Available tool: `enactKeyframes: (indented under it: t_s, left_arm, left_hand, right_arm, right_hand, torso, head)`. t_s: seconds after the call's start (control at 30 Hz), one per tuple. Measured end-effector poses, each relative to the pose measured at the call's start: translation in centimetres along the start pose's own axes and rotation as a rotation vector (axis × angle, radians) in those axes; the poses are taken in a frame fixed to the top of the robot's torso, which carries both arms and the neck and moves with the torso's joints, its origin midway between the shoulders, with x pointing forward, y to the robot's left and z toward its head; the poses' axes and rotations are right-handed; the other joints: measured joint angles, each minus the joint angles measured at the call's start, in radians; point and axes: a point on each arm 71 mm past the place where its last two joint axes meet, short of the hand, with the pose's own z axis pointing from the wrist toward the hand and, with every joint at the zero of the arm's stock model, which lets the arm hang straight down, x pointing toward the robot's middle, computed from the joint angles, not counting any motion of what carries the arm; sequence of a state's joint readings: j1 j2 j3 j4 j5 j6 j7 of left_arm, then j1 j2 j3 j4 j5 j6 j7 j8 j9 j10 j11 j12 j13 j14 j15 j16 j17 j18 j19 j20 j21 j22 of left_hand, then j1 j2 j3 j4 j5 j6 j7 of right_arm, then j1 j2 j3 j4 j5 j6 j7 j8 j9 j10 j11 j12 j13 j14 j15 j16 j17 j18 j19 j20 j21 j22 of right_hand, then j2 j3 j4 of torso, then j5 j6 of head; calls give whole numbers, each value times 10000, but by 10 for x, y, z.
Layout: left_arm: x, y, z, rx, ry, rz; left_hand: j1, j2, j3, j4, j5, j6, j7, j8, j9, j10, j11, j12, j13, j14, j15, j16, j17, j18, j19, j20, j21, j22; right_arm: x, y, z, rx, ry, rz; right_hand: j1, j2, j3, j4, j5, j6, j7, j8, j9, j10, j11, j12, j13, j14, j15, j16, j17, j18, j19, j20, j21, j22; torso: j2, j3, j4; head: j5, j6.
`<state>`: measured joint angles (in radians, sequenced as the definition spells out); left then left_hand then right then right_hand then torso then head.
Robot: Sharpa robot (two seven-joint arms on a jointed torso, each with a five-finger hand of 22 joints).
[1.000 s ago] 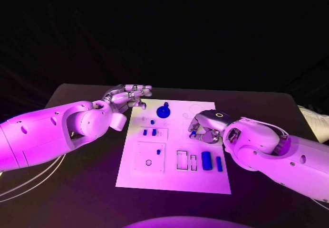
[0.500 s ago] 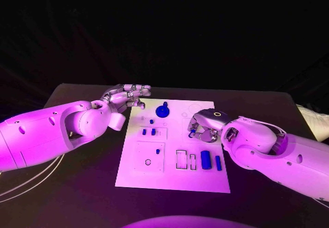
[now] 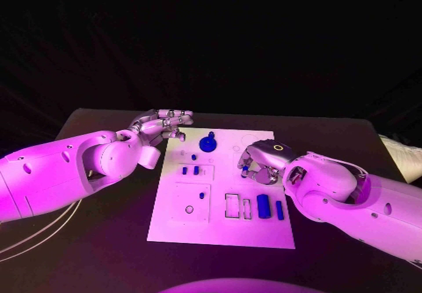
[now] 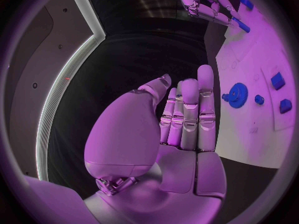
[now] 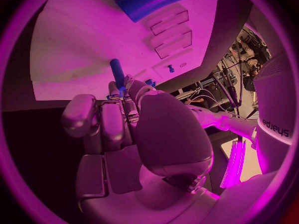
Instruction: Assemble the parts on the task board
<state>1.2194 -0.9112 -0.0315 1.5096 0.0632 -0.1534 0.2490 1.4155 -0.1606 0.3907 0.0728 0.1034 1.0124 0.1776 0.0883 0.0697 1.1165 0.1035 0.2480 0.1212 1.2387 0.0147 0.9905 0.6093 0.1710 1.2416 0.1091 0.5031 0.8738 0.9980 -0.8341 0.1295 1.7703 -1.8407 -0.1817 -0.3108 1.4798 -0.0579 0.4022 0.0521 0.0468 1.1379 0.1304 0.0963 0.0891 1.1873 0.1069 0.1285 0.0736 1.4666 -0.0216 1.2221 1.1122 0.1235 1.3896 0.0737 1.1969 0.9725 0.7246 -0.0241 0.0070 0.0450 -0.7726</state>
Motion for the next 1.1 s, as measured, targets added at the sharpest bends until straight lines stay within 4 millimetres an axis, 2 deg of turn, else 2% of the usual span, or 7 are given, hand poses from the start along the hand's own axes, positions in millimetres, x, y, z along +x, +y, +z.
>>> enactKeyframes:
  t_s: [0.27,0.4,0.53,0.8,1.1]
  left_arm:
    - [-1,0,0,-36,-9,11]
    - [0,0,0,-68,-3,16]
    - [1,1,0,-106,24,16]
    - [5,2,3,-162,126,7]
    - [11,3,7,-209,244,-5]
  left_hand:
    - [-18,18,28,-28,0,0,0,0,0,0,0,0,8,-1,1,0,0,0,0,0,0,-1]
    - [-39,39,28,-28,0,0,0,0,0,0,0,0,10,-1,1,0,1,0,0,0,0,-9]
    - [-39,39,28,-28,0,0,0,0,0,-36,-36,0,10,-1,1,0,-21,-1,0,0,0,-8]
    - [-39,39,28,-28,0,0,0,0,0,-36,-36,0,8,-2,1,0,-20,0,0,0,1,-8]
    - [-39,39,28,-28,0,0,0,0,0,-36,-36,47,7,-36,36,0,-33,0,0,0,1,-7]
  right_arm:
    - [-14,12,-9,-346,-548,375]
    - [-19,26,-11,-761,-794,604]
    - [-21,46,-9,-1294,-968,915]
    - [-4,92,0,-2380,-869,1786]
    - [28,116,12,-2838,-370,2296]
  right_hand:
    - [0,0,89,-1,17,0,0,-40,-1,0,0,-72,2,0,0,39,45,0,0,0,70,67]
    - [0,0,103,-8,17,36,36,-40,9,0,0,-98,4,0,1,39,46,0,0,0,70,68]
    - [0,0,106,-8,16,36,36,-40,9,27,27,-110,6,0,1,39,45,-1,0,0,69,67]
    - [-1,0,115,-17,9,36,36,-40,7,27,27,-155,10,0,1,65,44,0,0,0,69,76]
    - [-4,-3,180,-12,67,35,36,-79,6,26,26,-227,16,0,1,79,42,0,-1,0,69,75]
  torso:
    - [-5,-8,-11]
    - [-2,-7,-12]
    - [0,-7,-12]
    - [-3,-15,8]
    - [1,-32,25]
  head:
    - [7,68]
    - [35,103]
    - [129,110]
    - [451,66]
    - [676,-1]
